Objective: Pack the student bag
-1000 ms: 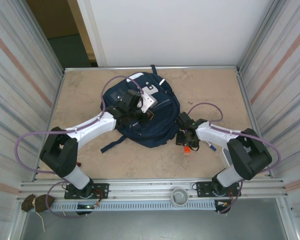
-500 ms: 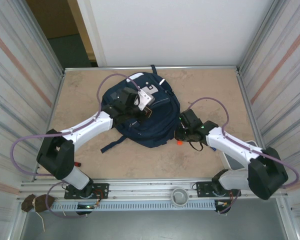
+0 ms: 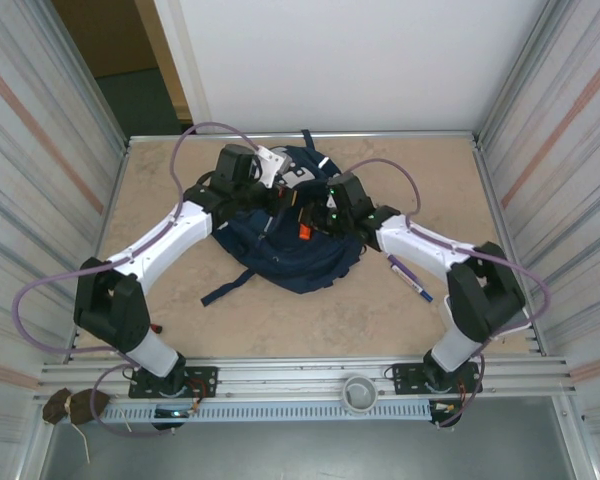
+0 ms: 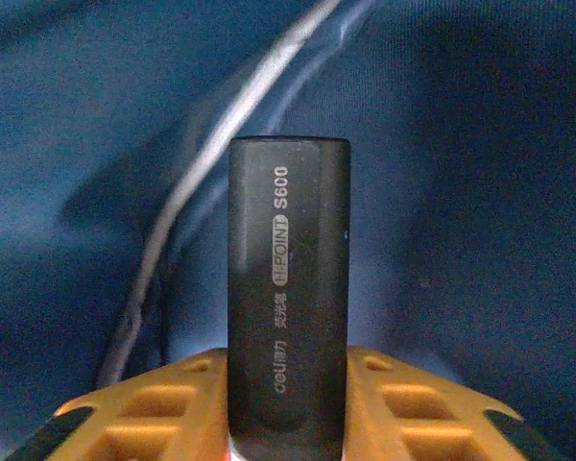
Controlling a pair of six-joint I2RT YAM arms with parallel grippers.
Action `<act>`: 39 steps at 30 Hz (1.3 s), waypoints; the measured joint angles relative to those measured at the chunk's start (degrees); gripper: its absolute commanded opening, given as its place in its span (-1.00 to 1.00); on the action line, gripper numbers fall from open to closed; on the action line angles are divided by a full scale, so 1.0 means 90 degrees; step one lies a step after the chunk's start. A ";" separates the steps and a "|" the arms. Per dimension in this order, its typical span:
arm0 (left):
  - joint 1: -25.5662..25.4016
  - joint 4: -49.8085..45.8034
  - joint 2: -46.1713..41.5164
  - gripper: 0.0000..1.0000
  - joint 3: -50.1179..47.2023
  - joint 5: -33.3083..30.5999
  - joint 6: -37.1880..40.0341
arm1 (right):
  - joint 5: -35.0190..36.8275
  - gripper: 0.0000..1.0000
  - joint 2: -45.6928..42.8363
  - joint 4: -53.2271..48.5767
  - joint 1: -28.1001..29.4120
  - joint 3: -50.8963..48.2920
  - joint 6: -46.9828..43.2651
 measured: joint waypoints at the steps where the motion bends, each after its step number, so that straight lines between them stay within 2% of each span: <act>1: 0.0029 -0.0015 0.0029 -1.00 0.0019 0.0017 -0.0061 | -0.0041 -0.05 0.0141 0.0078 -0.0046 0.0107 0.0083; 4: 0.0073 -0.0044 0.0049 -1.00 0.0024 0.0056 -0.0170 | -0.0192 0.16 0.0277 0.0255 -0.0153 0.0175 0.0163; 8: 0.0087 -0.0039 0.0049 -1.00 0.0024 0.0104 -0.0253 | -0.0350 0.28 0.0053 0.0231 -0.0155 0.0029 -0.0109; 11: 0.0114 -0.0007 0.0049 -1.00 0.0017 0.0148 -0.0301 | -0.0199 0.37 -0.0627 -0.0209 -0.0146 -0.0359 -0.0529; 15: 0.0124 0.0112 0.0049 -1.00 -0.0061 0.0197 -0.0372 | 0.0636 0.62 -0.1863 -0.1275 -0.0289 -0.0928 -0.1134; 17: 0.0124 0.0228 0.0049 -1.00 -0.0163 0.0240 -0.0398 | 0.1001 0.72 -0.2361 -0.1785 -0.0624 -0.1219 -0.1336; 18: 0.0124 0.0282 0.0044 -1.00 -0.0231 0.0270 -0.0403 | 0.1144 0.86 -0.2572 -0.2045 -0.0920 -0.1399 -0.1423; 20: 0.0124 0.0367 0.0039 -1.00 -0.0333 0.0313 -0.0418 | 0.1358 1.00 -0.2834 -0.2458 -0.1569 -0.1778 -0.1571; 22: 0.0124 0.0406 0.0039 -1.00 -0.0376 0.0338 -0.0437 | 0.1520 0.98 -0.2951 -0.2866 -0.2115 -0.2149 -0.1642; 29: 0.0124 0.0590 0.0039 -1.00 -0.0474 0.0386 -0.0539 | 0.1426 0.98 -0.3016 -0.3419 -0.3053 -0.2970 -0.1654; 39: 0.0124 0.0656 0.0039 -1.00 -0.0571 0.0432 -0.0539 | 0.1129 0.98 -0.2557 -0.3315 -0.3152 -0.3147 -0.1668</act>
